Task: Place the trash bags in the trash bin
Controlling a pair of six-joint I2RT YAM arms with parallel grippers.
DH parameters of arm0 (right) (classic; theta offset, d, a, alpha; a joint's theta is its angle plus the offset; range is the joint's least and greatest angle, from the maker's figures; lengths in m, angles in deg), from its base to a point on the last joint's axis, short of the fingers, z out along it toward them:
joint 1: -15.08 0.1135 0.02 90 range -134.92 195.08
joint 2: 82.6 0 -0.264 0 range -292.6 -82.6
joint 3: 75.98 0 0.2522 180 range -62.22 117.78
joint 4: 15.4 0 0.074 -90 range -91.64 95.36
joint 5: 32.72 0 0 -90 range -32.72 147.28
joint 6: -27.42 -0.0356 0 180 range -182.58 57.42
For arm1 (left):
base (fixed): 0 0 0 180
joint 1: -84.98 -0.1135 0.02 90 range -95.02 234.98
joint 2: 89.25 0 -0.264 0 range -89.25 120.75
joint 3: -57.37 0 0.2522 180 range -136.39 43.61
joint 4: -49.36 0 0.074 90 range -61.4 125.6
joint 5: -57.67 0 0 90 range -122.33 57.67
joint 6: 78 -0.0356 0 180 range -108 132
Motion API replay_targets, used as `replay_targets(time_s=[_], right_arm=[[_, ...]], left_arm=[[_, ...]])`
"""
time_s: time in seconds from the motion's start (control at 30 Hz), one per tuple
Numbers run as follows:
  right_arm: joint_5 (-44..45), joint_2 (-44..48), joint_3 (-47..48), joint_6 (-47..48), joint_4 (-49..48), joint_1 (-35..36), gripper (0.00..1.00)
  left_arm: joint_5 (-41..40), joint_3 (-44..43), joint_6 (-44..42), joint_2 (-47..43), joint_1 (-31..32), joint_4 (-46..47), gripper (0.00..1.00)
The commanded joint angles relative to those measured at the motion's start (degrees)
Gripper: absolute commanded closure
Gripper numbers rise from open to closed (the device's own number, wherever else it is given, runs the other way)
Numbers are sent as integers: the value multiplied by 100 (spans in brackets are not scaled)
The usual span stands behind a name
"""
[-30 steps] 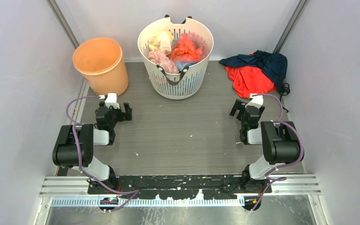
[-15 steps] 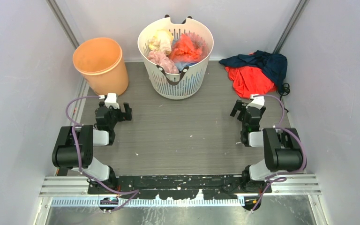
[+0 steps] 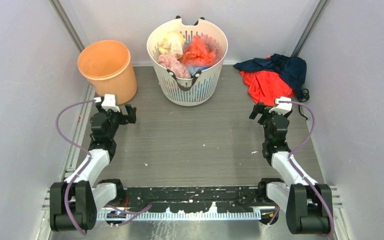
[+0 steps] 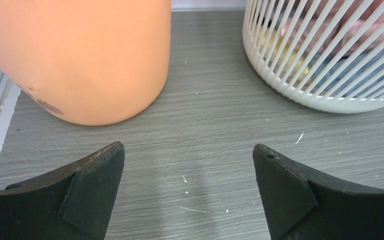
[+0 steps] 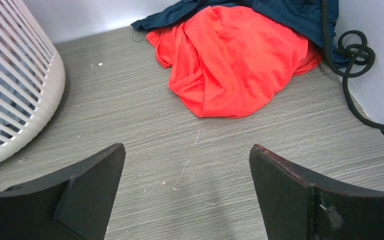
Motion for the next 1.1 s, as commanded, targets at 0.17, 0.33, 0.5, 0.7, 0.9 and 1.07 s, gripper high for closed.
replay_targets(time_s=[0.17, 0.33, 0.5, 0.7, 0.9, 1.07], right_arm=[[-462, 1260, 773, -326, 1099, 17, 0], [-703, 1564, 1504, -722, 1793, 15, 0], [-879, 1435, 2555, -1591, 2715, 16, 0], [-1850, 900, 4270, -2212, 4076, 15, 0], [-3186, -110, 5381, -3233, 3578, 17, 0], [-3939, -1346, 6061, -4961, 2749, -24, 0]], left_arm=[[290, -765, 620, -1225, 20, -1591, 0], [-234, -1361, 974, -1791, 20, -2624, 0], [-665, -2203, 1392, -2034, 24, -3703, 0], [-537, -3287, 1791, -1988, 21, -4687, 0], [352, -4217, 2218, -1533, 22, -4480, 0], [1012, -5497, 2589, -668, 19, -4284, 0]])
